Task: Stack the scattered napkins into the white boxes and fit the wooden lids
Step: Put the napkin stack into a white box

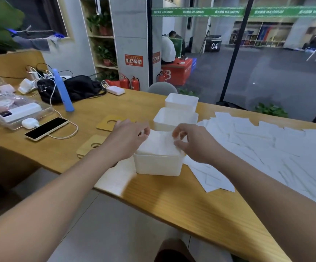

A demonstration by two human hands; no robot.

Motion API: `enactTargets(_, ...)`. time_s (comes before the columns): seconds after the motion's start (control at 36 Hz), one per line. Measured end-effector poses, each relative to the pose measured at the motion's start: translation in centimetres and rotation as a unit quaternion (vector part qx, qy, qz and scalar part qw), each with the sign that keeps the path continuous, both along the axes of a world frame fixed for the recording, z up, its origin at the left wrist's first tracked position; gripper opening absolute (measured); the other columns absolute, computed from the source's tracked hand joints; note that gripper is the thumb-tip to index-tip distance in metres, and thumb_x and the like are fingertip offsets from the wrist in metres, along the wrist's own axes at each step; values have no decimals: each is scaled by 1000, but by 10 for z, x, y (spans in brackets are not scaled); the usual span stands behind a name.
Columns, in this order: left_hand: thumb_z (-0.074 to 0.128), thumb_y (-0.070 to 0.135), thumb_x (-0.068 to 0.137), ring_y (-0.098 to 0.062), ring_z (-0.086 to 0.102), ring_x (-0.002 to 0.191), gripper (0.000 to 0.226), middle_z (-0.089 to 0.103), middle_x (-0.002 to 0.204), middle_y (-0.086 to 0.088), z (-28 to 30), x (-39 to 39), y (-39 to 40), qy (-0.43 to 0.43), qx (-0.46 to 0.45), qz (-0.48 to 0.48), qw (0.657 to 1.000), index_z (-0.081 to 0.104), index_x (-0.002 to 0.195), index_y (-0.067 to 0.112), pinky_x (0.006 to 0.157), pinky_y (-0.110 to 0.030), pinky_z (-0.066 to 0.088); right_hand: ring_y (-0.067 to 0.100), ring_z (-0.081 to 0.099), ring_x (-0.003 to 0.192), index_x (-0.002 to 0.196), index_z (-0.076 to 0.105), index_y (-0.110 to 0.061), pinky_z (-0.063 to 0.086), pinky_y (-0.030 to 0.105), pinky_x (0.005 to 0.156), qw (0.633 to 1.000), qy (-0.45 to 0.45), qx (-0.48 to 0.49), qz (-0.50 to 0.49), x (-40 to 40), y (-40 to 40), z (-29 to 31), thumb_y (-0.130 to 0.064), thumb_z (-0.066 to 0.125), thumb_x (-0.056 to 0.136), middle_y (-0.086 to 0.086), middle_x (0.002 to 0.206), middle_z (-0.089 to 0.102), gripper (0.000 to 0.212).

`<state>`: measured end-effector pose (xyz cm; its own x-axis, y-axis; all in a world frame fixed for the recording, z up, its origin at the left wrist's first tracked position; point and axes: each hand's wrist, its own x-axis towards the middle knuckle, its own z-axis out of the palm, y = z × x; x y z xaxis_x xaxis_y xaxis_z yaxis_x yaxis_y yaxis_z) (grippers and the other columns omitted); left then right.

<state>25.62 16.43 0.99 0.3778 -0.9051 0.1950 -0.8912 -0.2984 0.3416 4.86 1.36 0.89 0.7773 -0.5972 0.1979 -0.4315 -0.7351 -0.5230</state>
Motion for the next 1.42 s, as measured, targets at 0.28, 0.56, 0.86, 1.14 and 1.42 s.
enactTargets(0.28, 40, 22, 111, -23, 41, 98, 28, 62, 83, 3, -14, 5, -11, -69, 75, 8, 995, 50, 92, 39, 100, -43, 40, 25, 59, 112, 135, 65, -30, 50, 43, 97, 971, 100, -215, 16, -1, -5, 2, -45, 73, 95, 0, 130, 64, 43)
enactTargets(0.56, 51, 45, 108, -22, 36, 109, 14, 47, 114, 8, -9, 3, -15, -154, 97, -9, 983, 54, 101, 34, 96, -40, 31, 17, 56, 109, 129, 74, -28, 53, 37, 92, 991, 119, -47, 32, 10, -9, -1, -42, 85, 89, -7, 122, 68, 43)
enactTargets(0.86, 60, 66, 100, -17, 36, 113, 32, 64, 96, 18, -4, 6, -14, -133, 108, -35, 985, 70, 90, 37, 93, -40, 26, 10, 61, 98, 126, 76, -26, 48, 24, 76, 997, 74, -5, 20, 13, -10, -6, -39, 91, 84, -12, 118, 68, 46)
enactTargets(1.14, 65, 55, 103, -13, 44, 115, 21, 67, 115, 24, 3, -28, -16, -112, -78, -70, 988, 76, 108, 38, 103, -37, 30, -2, 62, 94, 118, 77, -35, 46, 14, 76, 997, -78, 13, -14, -41, -13, 0, -49, 84, 89, -27, 105, 68, 33)
enactTargets(1.42, 70, 46, 102, -1, 55, 102, 29, 66, 109, 24, 1, -133, -44, 31, -117, -176, 977, 68, 131, 40, 87, -22, 49, -1, 67, 100, 118, 75, -38, 41, 11, 76, 991, -124, 27, -39, -136, -13, -11, -49, 79, 94, -31, 115, 71, 26)
